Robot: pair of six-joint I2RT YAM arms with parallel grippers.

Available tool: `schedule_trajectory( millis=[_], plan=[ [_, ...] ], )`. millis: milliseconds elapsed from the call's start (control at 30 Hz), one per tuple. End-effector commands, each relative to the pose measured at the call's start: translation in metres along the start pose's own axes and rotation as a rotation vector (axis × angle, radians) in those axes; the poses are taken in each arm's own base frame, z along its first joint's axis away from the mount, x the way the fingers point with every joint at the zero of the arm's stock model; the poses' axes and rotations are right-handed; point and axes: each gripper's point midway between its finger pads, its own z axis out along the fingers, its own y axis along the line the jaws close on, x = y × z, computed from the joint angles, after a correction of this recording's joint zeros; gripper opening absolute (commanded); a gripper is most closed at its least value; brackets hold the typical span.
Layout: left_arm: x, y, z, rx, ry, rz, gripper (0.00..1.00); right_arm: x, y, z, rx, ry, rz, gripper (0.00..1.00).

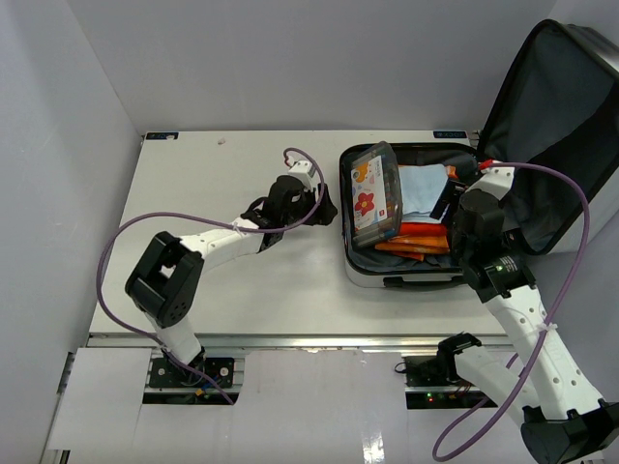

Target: Pack the luggage

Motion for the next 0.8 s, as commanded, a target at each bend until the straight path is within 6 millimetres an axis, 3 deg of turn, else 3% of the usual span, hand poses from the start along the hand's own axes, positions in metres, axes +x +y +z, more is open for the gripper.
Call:
schedule_trajectory(
  millis=[0,200,400,433,533,633,767],
  plan=[
    [-0.019,-0.019,0.016,0.07,-0.026,0.023,0.76,-0.041,-0.031,-0.003,0.189,-0.147,0.046,0.73],
    [-0.023,-0.029,0.027,0.12,-0.03,0.035,0.74,-0.053,-0.049,-0.011,0.273,-0.217,0.069,0.73],
    [-0.033,-0.003,0.011,-0.024,-0.104,0.015,0.74,-0.052,-0.051,-0.01,0.279,-0.235,0.063,0.73],
    [-0.046,-0.004,0.005,-0.032,-0.158,0.015,0.74,-0.052,-0.055,-0.011,0.306,-0.235,0.057,0.73],
    [-0.045,-0.009,0.005,0.007,-0.165,0.018,0.73,-0.061,-0.071,-0.018,0.413,-0.255,0.065,0.73],
    [-0.043,-0.029,0.014,0.086,-0.106,0.029,0.73,-0.072,-0.085,-0.027,0.5,-0.276,0.069,0.73],
    [-0.034,-0.036,0.031,0.113,-0.059,0.022,0.74,-0.089,-0.087,-0.03,0.508,-0.324,0.07,0.72]
  ],
)
